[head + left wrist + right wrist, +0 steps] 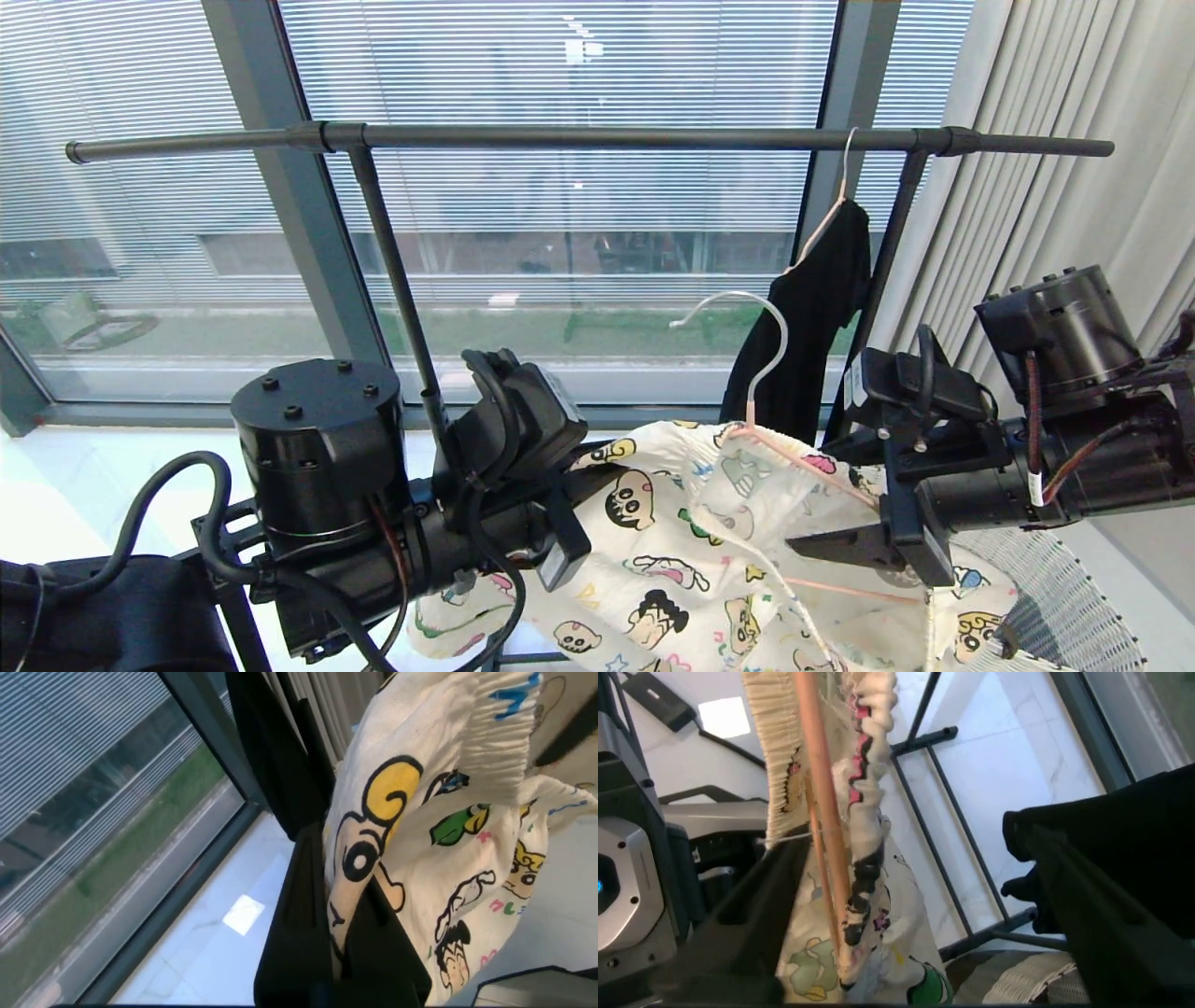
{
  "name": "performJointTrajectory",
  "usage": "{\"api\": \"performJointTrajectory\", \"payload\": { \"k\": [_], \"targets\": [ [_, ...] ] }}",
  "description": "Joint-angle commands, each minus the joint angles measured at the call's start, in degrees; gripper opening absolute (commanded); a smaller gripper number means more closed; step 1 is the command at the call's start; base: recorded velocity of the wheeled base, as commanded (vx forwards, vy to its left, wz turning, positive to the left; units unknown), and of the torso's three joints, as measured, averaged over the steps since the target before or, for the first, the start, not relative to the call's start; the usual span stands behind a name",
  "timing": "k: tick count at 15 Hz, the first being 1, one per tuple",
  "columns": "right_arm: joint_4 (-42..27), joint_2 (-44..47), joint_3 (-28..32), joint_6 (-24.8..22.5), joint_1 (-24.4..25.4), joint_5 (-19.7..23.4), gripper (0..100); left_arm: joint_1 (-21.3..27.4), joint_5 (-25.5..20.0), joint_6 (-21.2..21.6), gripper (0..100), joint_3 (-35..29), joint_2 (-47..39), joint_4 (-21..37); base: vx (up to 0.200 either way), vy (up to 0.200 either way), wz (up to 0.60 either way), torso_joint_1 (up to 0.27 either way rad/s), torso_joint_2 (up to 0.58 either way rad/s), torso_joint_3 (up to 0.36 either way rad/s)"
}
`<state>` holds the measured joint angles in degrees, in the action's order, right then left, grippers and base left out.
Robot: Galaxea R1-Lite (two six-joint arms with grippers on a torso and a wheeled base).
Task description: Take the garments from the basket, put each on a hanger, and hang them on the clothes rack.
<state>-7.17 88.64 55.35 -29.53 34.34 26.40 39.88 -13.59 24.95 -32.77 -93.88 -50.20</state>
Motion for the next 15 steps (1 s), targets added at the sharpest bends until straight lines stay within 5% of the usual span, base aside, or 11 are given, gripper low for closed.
{"api": "performJointTrajectory", "payload": {
  "k": [1,8,9,13,15],
  "targets": [
    [0.14,0.75,0.03,-0.01,0.02,-0.13,0,0.20,0.06,-0.08,0,-0.01,0.01,-0.34,0.000,0.000,0.00,0.000,0.00,0.000],
    [5.94,0.13,-0.77,-0.53,0.02,-1.09,0,0.38,1.38,-0.17,0,2.01,0.28,-2.97,0.000,0.000,0.00,0.000,0.00,0.000],
    [7.26,-0.40,-1.29,-2.91,-0.15,-1.09,0,0.47,1.46,-0.34,100,2.97,0.28,-5.17,0.000,0.000,0.00,0.000,0.00,0.000],
    [13.41,-1.45,-3.93,-16.18,-3.93,-0.04,0,0.11,3.57,-0.61,100,3.94,0.80,-6.14,0.000,0.000,0.00,0.000,0.00,0.000],
    [16.57,-1.54,-4.72,-18.11,-6.83,0.75,0,-1.56,3.75,-0.52,100,6.75,2.12,-6.22,0.000,0.000,0.00,0.000,0.00,0.000]
  ]
}}
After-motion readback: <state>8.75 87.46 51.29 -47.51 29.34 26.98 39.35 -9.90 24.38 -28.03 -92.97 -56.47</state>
